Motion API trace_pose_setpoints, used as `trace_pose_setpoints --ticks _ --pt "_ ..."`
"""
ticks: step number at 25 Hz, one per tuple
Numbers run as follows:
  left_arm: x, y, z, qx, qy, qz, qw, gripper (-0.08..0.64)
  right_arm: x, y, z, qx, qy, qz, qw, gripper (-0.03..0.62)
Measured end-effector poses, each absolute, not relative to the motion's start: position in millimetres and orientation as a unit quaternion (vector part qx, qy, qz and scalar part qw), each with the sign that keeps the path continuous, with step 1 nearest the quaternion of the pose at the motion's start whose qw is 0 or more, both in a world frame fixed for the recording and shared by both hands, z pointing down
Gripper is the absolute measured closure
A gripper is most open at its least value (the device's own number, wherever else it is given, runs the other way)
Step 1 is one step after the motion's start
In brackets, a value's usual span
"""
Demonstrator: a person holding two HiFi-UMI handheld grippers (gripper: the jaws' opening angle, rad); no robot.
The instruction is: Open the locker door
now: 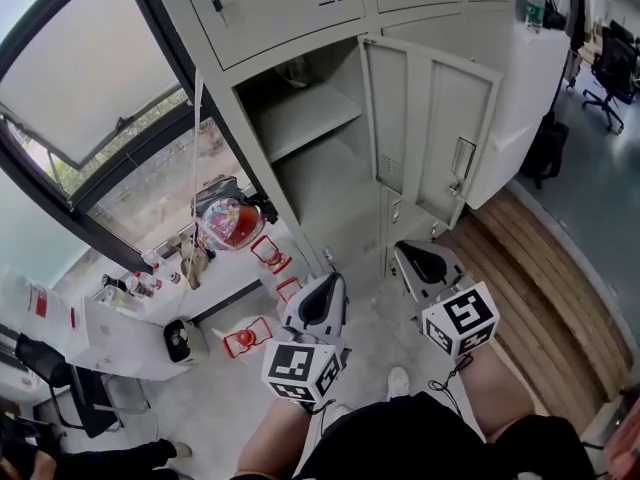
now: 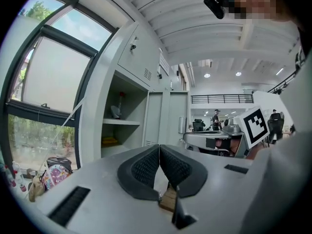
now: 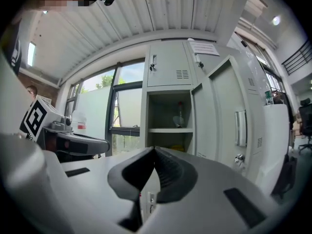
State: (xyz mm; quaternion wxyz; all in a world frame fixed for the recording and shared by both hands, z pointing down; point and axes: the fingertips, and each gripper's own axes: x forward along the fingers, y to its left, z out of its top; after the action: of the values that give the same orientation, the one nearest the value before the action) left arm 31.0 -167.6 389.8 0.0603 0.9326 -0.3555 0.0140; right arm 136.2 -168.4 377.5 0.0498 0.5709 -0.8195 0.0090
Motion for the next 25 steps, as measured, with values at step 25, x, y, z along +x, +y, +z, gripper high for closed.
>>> trace_pose_setpoints --ticks 25 --pt "-68.2 -84.0 388.3 0.949 -0.31 0.005 0.06 0.543 25.9 -70.5 388.3 0.595 -0.801 0.028 0.052 0.538"
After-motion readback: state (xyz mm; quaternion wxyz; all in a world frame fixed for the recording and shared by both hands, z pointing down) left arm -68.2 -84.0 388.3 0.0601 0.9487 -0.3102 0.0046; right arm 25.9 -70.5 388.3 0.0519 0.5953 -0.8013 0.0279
